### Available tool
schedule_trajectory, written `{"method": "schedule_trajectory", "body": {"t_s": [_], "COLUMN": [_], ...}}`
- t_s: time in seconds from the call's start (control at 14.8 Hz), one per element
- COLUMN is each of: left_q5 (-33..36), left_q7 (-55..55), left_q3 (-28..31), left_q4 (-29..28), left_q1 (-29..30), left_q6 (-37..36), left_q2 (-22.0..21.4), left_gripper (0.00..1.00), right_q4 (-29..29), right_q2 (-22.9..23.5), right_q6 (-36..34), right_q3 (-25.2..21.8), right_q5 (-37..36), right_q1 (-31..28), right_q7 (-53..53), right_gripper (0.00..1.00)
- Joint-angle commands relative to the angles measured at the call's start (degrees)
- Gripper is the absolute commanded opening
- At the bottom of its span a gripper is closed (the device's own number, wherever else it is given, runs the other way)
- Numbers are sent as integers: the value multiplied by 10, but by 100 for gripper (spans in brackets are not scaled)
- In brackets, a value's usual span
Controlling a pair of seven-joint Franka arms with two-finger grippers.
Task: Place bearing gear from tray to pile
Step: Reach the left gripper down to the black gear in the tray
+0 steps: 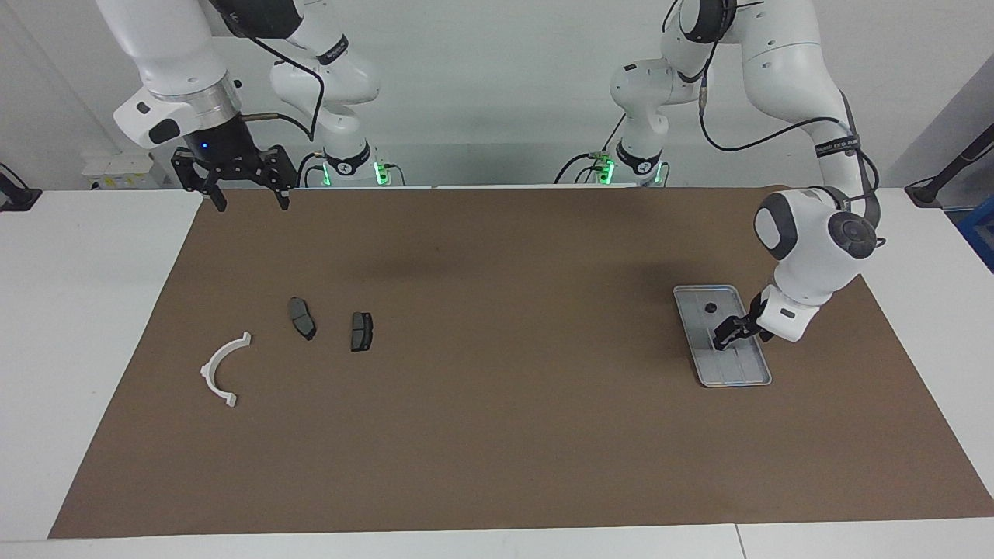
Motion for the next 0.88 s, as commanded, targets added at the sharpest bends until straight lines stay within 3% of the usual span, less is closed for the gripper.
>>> {"method": "schedule_trajectory", "body": {"t_s": [0.0,0.14,0.27,0.81], "left_q5": [8,8,8,8], "left_q7": [-12,-19,-36,-46], "left_q3": [-4,-4,-5,-6], "left_q4": [-28,-39,-45,-51], "left_q1": [2,-3,-4,-6], "left_q6": [18,24,27,38], "left_q2": [-15,-16,-16,-13], "left_gripper": [91,87,72,71], "right_q4": [-3,-3,-4,-5], "right_q2": [-12,-13,-13,-14], "right_q6": [-2,-2,-1,-3], "right_q3": [2,1,1,1], "right_q5": [7,7,7,6], "right_q1": [-4,-5,-4,-5], "right_q7": [4,6,6,3], "right_gripper": [100,100,100,100]}}
